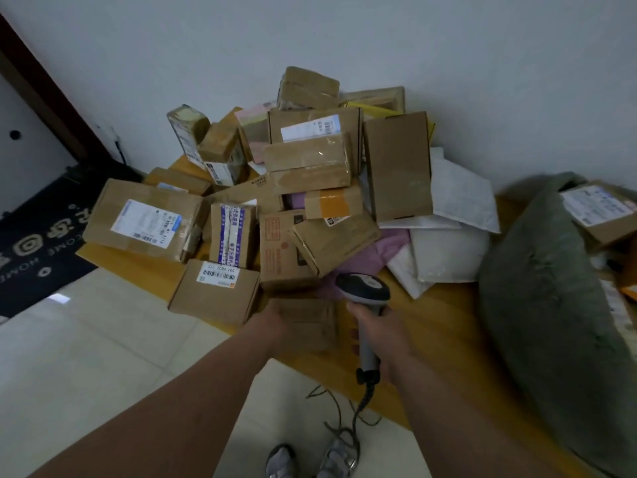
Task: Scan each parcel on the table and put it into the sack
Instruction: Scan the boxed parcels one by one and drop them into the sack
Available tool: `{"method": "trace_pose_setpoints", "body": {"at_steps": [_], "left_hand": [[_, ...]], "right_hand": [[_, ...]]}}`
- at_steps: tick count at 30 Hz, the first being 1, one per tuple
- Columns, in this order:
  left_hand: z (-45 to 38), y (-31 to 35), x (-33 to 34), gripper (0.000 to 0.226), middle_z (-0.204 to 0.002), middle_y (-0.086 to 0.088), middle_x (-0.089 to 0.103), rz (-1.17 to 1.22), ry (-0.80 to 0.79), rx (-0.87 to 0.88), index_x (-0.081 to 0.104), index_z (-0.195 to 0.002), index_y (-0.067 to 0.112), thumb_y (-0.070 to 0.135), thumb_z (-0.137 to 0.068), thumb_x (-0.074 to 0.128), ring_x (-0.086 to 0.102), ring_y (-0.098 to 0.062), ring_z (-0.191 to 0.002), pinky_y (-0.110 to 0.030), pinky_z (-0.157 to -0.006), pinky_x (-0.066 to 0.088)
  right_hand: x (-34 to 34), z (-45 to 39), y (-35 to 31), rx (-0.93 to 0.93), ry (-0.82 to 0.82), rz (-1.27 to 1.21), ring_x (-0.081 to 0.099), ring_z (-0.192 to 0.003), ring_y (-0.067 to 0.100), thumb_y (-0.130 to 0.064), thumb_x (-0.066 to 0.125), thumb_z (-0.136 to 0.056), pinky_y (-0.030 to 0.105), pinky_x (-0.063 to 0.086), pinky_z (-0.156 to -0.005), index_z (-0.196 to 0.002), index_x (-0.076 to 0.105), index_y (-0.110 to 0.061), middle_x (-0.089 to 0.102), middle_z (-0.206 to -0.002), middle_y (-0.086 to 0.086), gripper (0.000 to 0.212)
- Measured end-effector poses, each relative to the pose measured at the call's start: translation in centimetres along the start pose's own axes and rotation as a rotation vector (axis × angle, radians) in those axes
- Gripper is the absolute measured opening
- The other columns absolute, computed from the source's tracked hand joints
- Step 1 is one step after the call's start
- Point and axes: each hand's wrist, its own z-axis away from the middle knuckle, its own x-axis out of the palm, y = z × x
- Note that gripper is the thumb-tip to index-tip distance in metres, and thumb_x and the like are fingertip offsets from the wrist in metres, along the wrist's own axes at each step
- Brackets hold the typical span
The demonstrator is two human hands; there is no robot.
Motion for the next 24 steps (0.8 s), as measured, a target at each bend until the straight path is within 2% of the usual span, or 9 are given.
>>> {"method": "trace_pose_setpoints", "body": {"at_steps": [3,6,8,11,14,17,20,23,24], "left_hand": [[0.1,-0.6,0.9,0.043,-0.109,-0.001,0.052,0.216,0.013,-0.011,0.04,-0.134,0.019,0.011,-0.093,0.054,0.052,-0.018,-0.099,-0.039,-0.095,0.049],[0.3,-1.0,1.2,0.039,-0.107,0.001,0.053,0.292,0.045,0.008,0.042,-0.131,0.023,0.013,-0.094,0.052,0.053,-0.018,-0.096,-0.044,-0.095,0.051],[0.7,-1.0,1.2,0.035,-0.113,-0.005,0.052,0.336,0.017,-0.023,0.044,-0.132,0.021,0.018,-0.098,0.049,0.054,-0.026,-0.104,-0.047,-0.093,0.053],[1.7,-0.4,1.4,0.027,-0.109,-0.009,0.052,0.483,-0.019,-0.035,0.05,-0.124,0.018,0.033,-0.102,0.044,0.055,-0.028,-0.104,-0.046,-0.09,0.056],[2.5,0.8,1.9,0.028,-0.109,-0.009,0.055,0.654,0.002,-0.002,0.052,-0.116,0.02,0.042,-0.101,0.045,0.057,-0.028,-0.103,-0.047,-0.087,0.057],[3.3,2.2,1.9,0.017,-0.107,-0.007,0.056,0.726,0.043,0.052,0.058,-0.102,0.017,0.033,-0.097,0.056,0.057,-0.027,-0.102,-0.047,-0.09,0.055],[4.1,3.5,1.9,0.003,-0.101,-0.002,0.059,0.625,0.067,0.144,0.065,-0.093,0.018,0.016,-0.092,0.065,0.054,-0.019,-0.094,-0.042,-0.093,0.051],[5.2,5.0,2.6,0.019,-0.096,-0.002,0.064,0.563,0.039,0.227,0.068,-0.092,0.02,0.002,-0.09,0.06,0.056,-0.018,-0.091,-0.032,-0.075,0.047],[5.6,5.4,2.8,0.021,-0.096,-0.002,0.065,0.559,0.033,0.24,0.067,-0.091,0.019,0.001,-0.09,0.058,0.056,-0.019,-0.09,-0.032,-0.074,0.046]], "right_hand": [[0.8,0.7,1.1,0.039,-0.043,-0.033,0.053,-0.104,0.022,-0.039,0.068,-0.091,0.041,0.048,-0.093,-0.128,0.054,-0.022,0.056,-0.117,-0.002,0.044],[0.5,1.3,2.1,0.032,-0.019,-0.099,0.051,-0.106,0.022,-0.037,0.067,-0.092,0.04,0.043,-0.091,-0.137,0.052,-0.02,0.056,-0.124,-0.002,0.05],[-0.3,1.7,2.4,0.029,0.03,-0.159,0.052,-0.106,0.023,-0.037,0.067,-0.093,0.043,0.044,-0.094,-0.132,0.054,-0.02,0.059,-0.121,-0.002,0.045],[-1.7,2.6,2.8,0.009,0.133,-0.296,0.051,-0.099,0.02,-0.04,0.065,-0.093,0.042,0.04,-0.094,-0.118,0.053,-0.028,0.058,-0.103,-0.009,0.03],[-3.1,3.7,3.0,-0.005,0.221,-0.417,0.057,-0.101,0.018,-0.045,0.068,-0.09,0.047,0.045,-0.1,-0.113,0.058,-0.032,0.063,-0.111,-0.008,0.028],[-4.9,4.9,2.8,-0.015,0.254,-0.487,0.062,-0.1,0.018,-0.04,0.07,-0.09,0.05,0.049,-0.101,-0.101,0.061,-0.031,0.067,-0.101,-0.007,0.016],[-6.3,6.0,2.3,-0.101,0.287,-0.511,0.062,-0.092,0.014,-0.035,0.069,-0.092,0.049,0.048,-0.1,-0.113,0.06,-0.025,0.065,-0.096,-0.009,0.025],[-7.2,7.1,1.5,-0.192,0.329,-0.558,0.056,-0.115,0.023,-0.039,0.072,-0.089,0.053,0.042,-0.108,-0.13,0.057,-0.029,0.061,-0.119,-0.009,0.044],[-7.7,7.4,1.3,-0.226,0.332,-0.563,0.053,-0.119,0.023,-0.038,0.072,-0.089,0.054,0.04,-0.11,-0.129,0.057,-0.03,0.06,-0.117,-0.013,0.044]]}}
